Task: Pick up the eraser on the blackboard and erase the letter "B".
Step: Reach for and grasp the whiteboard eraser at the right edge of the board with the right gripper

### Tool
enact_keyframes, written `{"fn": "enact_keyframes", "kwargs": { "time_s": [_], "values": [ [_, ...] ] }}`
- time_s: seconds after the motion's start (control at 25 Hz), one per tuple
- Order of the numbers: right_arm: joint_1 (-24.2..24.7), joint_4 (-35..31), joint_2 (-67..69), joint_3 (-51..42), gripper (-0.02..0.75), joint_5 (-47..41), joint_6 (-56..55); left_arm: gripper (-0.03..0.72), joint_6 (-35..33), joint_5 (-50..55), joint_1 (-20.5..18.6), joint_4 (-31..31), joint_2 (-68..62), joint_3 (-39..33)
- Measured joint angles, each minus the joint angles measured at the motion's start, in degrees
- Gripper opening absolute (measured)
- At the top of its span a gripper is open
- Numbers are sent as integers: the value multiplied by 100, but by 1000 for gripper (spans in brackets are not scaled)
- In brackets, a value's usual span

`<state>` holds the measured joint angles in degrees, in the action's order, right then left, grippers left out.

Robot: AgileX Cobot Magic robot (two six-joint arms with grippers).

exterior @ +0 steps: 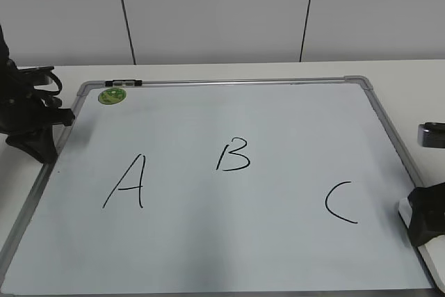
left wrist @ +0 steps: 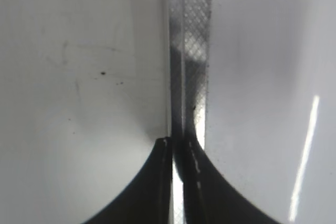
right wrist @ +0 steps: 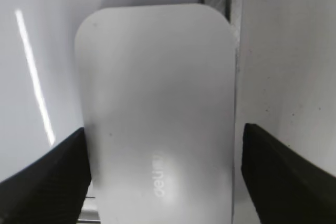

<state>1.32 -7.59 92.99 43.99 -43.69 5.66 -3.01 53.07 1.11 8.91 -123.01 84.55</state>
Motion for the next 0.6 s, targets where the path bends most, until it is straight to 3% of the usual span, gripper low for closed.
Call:
{"fn": "enact_keyframes", "kwargs": {
  "time_s": [0.28,0.36,0.6],
  "values": [
    [0,0,63,0,605,13,0,20,0,-19,0,9,0,0],
    [0,0,63,0,557,1,0,20,0,-22,0,9,0,0],
    [0,0,63,0,537,-60,0,19,0,-44,0,33,0,0]
  ]
}}
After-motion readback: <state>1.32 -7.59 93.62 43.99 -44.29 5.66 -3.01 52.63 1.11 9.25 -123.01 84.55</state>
